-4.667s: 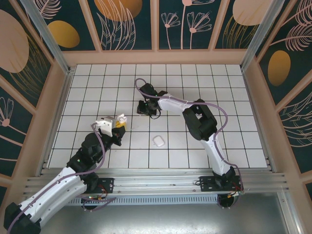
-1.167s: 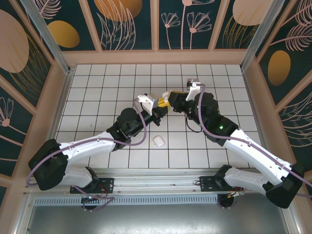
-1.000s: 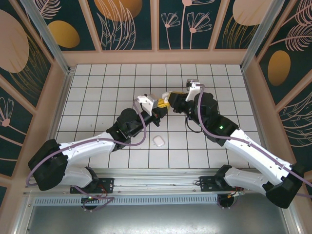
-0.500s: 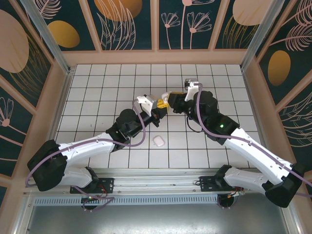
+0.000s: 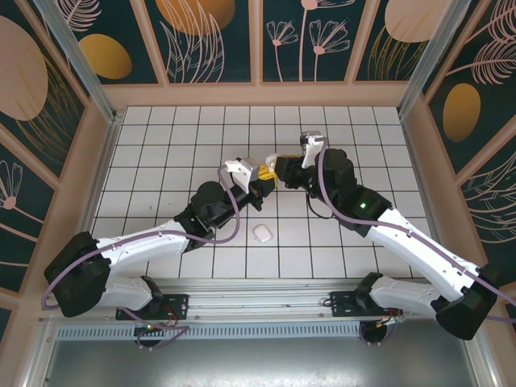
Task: Insert the wireless bluetooth earbuds into the charging case
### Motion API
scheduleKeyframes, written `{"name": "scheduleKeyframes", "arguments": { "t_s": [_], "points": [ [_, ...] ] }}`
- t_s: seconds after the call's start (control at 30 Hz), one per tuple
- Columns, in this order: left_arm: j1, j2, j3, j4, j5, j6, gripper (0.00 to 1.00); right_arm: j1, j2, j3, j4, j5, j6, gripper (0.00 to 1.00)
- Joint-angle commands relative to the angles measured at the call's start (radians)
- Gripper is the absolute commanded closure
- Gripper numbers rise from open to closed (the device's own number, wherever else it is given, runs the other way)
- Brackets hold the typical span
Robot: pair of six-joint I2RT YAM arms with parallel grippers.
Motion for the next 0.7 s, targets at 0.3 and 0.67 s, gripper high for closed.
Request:
{"name": "scheduleKeyframes", "arguments": {
  "t_s": [0.3, 0.67],
  "points": [
    [-0.008, -0.027, 0.001, 0.058, 0.027, 0.01, 1.0, 0.001, 0.008, 0.035, -0.025, -0.035, -0.005, 0.69],
    [-0.008, -0.013, -0.009, 0.079, 0.058, -0.009, 1.0, -0.051, -0.026, 0.039, -0.003, -0.132, 0.012, 0.64]
  ]
}}
